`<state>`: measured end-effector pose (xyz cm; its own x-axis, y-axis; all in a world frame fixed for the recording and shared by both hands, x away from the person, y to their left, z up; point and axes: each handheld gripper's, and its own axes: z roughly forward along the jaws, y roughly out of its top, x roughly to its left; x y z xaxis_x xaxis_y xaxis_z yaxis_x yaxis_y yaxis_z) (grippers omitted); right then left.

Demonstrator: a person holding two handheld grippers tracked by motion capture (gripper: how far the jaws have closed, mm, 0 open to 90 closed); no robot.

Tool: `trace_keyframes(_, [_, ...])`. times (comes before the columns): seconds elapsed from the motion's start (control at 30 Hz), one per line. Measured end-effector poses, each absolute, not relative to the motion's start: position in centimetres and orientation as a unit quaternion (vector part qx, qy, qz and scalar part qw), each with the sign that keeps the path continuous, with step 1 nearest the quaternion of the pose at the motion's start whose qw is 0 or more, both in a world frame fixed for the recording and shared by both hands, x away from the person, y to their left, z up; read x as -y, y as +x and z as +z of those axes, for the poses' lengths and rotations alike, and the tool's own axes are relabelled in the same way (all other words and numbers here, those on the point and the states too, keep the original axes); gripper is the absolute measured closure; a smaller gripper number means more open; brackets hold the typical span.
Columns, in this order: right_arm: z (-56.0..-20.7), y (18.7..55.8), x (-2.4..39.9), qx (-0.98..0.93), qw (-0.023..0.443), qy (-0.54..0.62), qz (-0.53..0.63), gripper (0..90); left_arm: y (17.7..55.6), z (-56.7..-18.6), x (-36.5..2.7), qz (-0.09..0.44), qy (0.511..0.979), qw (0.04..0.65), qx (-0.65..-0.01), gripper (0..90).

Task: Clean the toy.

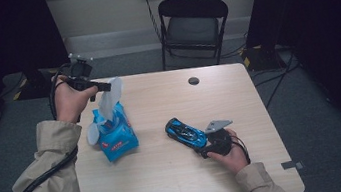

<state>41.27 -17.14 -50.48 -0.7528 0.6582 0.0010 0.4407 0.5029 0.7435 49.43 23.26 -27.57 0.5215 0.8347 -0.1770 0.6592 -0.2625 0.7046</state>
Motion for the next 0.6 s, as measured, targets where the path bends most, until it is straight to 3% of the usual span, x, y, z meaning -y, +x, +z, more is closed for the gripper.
trace_keyframes(0.6, [-50.5,41.3,17.1,-0.855,0.142,0.321,0.381,22.6,49.4,-24.3,-22.1,0.103,0.781,0.419,-0.452,89.9])
